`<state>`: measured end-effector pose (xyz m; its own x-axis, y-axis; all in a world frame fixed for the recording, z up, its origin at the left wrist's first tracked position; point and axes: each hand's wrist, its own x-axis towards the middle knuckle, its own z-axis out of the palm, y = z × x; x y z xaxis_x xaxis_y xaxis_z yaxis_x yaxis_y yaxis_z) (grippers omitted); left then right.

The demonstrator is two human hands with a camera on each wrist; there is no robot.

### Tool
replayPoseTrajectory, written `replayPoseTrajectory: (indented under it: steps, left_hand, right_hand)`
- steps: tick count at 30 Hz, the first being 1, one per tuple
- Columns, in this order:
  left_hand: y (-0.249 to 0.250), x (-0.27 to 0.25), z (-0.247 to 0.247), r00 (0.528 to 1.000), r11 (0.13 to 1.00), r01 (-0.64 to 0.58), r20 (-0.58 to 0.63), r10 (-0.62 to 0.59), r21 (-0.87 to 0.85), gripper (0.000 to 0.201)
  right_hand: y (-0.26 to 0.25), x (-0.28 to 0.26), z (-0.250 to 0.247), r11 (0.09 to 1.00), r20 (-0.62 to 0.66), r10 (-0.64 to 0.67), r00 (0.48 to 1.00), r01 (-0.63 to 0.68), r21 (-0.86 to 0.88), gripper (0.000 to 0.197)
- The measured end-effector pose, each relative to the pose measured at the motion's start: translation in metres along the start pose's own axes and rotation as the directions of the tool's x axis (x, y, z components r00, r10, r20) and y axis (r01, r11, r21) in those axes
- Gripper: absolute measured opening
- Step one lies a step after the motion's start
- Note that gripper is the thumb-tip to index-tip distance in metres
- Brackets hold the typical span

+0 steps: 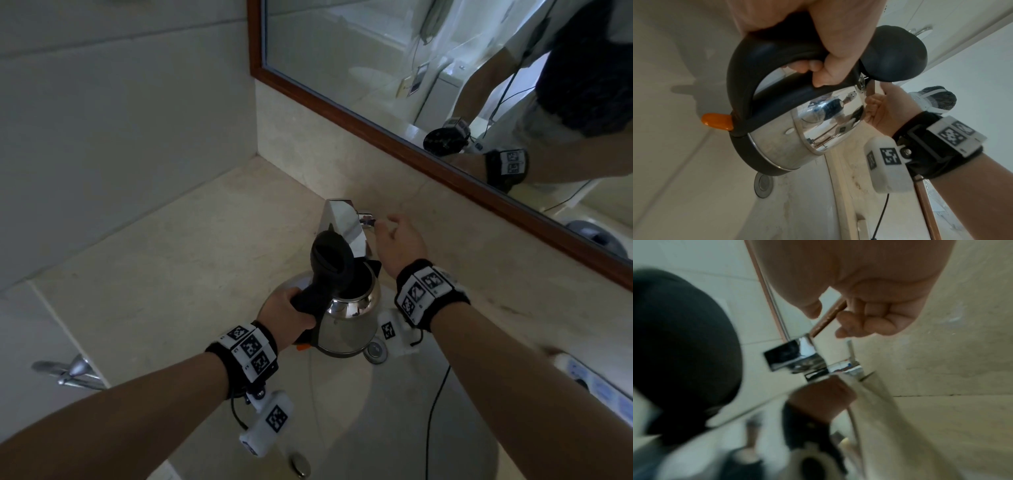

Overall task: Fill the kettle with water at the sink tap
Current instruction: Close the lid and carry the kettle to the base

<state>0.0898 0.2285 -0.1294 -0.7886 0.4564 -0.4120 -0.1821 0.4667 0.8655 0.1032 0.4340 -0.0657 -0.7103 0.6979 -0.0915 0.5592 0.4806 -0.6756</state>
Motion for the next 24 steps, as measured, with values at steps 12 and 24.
replayPoseTrajectory:
  steps: [12, 24]
  left_hand:
    - [-0.010, -0.038, -0.005, 0.993, 0.985, -0.076, 0.096, 0.061, 0.156, 0.023]
    - [0.016, -0.111, -0.036, 0.977, 0.973, -0.142, 0.182, 0.108, 0.181, 0.012]
  right_hand:
    - [-0.028, -0.117, -0.011, 0.946, 0.000, -0.319, 0.948, 0.318, 0.062, 0.014]
    - [-0.040, -0.182, -0.038, 0.989, -0.190, -0.121, 0.974, 0.134, 0.057, 0.006]
